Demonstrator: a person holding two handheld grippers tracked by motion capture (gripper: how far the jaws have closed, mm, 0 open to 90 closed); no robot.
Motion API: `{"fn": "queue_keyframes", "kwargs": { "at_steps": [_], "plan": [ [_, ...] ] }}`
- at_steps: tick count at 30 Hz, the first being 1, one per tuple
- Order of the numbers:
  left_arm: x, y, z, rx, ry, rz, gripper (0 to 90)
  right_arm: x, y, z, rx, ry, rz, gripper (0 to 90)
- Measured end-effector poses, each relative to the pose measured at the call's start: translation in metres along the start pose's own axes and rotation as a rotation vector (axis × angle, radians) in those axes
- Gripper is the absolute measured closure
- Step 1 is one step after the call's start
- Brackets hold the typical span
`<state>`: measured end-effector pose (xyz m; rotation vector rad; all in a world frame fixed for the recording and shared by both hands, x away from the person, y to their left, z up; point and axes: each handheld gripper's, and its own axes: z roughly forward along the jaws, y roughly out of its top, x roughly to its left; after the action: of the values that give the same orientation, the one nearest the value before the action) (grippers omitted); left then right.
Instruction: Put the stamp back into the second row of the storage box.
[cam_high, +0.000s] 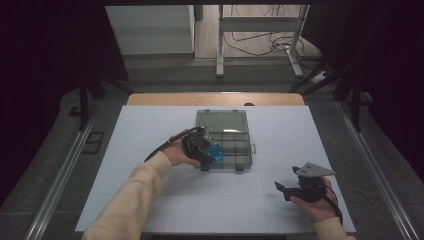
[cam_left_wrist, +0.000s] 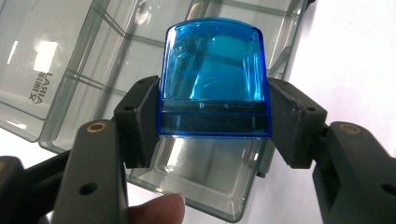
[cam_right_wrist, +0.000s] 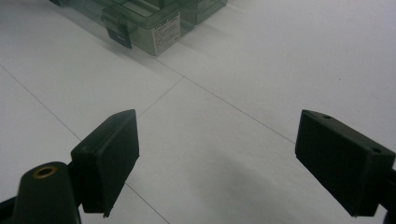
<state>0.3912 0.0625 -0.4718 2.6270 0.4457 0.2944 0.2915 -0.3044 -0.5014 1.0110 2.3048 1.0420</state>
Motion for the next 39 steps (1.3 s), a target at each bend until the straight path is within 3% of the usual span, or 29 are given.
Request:
{"fn": "queue_keyframes", "kwargs": {
  "at_steps": [2, 4, 6, 10, 20, 25, 28, 32, 34, 39],
  "plan": [
    [0.0, -0.001, 0.001, -0.009, -0.007, 0.002, 39.6, 0.0, 0.0, 0.0, 0.001, 0.0, 0.0, 14.0],
    [-0.001, -0.001, 0.0, -0.023, -0.025, 0.007, 30.4, 0.0, 0.0, 0.0, 0.001, 0.001, -0.001, 14.0],
    [0.0, 0.0, -0.002, -0.041, -0.029, -0.011, 17.7, 0.0, 0.0, 0.0, 0.001, 0.001, -0.001, 14.0],
    [0.001, 0.0, -0.008, -0.064, -0.042, -0.054, 10.7, 0.0, 0.0, 0.0, 0.001, 0.0, 0.0, 13.9],
    [-0.004, -0.002, -0.02, -0.121, -0.065, -0.122, 10.2, -0.001, -0.001, -0.001, -0.004, 0.002, 0.008, 13.9],
    [-0.009, -0.007, -0.029, -0.168, -0.047, -0.186, 11.3, -0.002, -0.003, -0.001, -0.007, 0.006, 0.014, 13.9],
    [-0.013, -0.012, -0.031, -0.179, -0.034, -0.203, 11.5, -0.001, -0.003, -0.004, -0.007, 0.007, 0.01, 13.9],
    [-0.023, -0.029, -0.038, -0.182, -0.013, -0.244, 11.7, -0.002, -0.003, -0.004, -0.014, 0.006, 0.015, 13.9],
    [-0.029, -0.037, -0.044, -0.206, 0.009, -0.273, 12.5, -0.002, -0.003, -0.004, -0.01, 0.006, 0.012, 13.9],
    [-0.044, -0.058, -0.061, -0.248, 0.054, -0.301, 12.0, -0.001, 0.0, -0.003, -0.014, 0.002, 0.01, 13.9]
  ]
}}
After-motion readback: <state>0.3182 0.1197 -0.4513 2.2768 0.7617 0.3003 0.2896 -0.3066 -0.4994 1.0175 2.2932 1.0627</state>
